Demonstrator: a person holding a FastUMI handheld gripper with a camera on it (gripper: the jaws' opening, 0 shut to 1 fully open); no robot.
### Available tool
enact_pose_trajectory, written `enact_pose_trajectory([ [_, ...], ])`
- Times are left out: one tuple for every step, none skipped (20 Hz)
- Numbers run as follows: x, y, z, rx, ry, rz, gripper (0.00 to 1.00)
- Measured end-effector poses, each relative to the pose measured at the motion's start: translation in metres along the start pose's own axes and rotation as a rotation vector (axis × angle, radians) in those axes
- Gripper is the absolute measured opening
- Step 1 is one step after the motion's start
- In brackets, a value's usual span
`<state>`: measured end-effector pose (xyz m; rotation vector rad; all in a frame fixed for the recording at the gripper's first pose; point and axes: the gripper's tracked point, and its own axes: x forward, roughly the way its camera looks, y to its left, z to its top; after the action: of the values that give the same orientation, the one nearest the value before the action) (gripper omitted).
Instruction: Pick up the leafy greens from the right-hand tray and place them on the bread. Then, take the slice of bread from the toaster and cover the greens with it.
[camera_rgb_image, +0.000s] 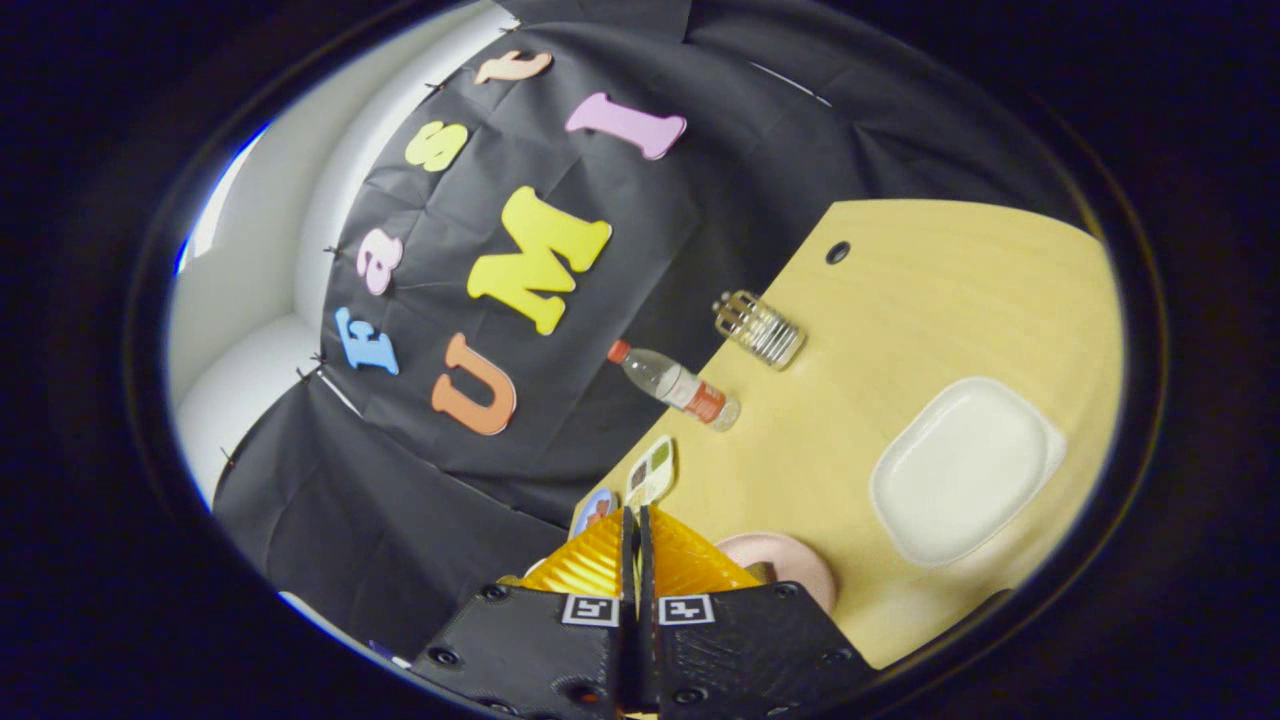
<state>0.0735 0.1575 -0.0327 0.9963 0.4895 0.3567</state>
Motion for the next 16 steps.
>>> enact_pose_trajectory([
  [0.007, 0.005, -0.015, -0.003, 0.031, 0.007, 0.00],
  [0.015, 0.011, -0.029, -0.002, 0.058, 0.018, 0.00],
  [0.021, 0.016, -0.042, 0.003, 0.084, 0.028, 0.00],
  [0.027, 0.022, -0.053, 0.015, 0.105, 0.043, 0.00],
  [0.033, 0.024, -0.061, 0.023, 0.121, 0.050, 0.00],
  [0.038, 0.023, -0.068, 0.030, 0.132, 0.052, 0.00],
  [0.043, 0.020, -0.075, 0.045, 0.143, 0.051, 0.00],
  [0.048, 0.014, -0.080, 0.068, 0.158, 0.044, 0.00],
  [0.050, 0.007, -0.084, 0.095, 0.165, 0.034, 0.00],
  [0.052, -0.002, -0.086, 0.118, 0.171, 0.020, 0.00],
  [0.052, -0.010, -0.087, 0.131, 0.169, 0.003, 0.00],
  [0.053, -0.019, -0.086, 0.134, 0.163, -0.018, 0.00],
  [0.052, -0.027, -0.085, 0.133, 0.154, -0.037, 0.00],
  [0.051, -0.036, -0.082, 0.133, 0.139, -0.060, 0.00],
  [0.049, -0.043, -0.079, 0.127, 0.125, -0.080, 0.00],
  [0.046, -0.052, -0.075, 0.119, 0.111, -0.102, 0.00],
])
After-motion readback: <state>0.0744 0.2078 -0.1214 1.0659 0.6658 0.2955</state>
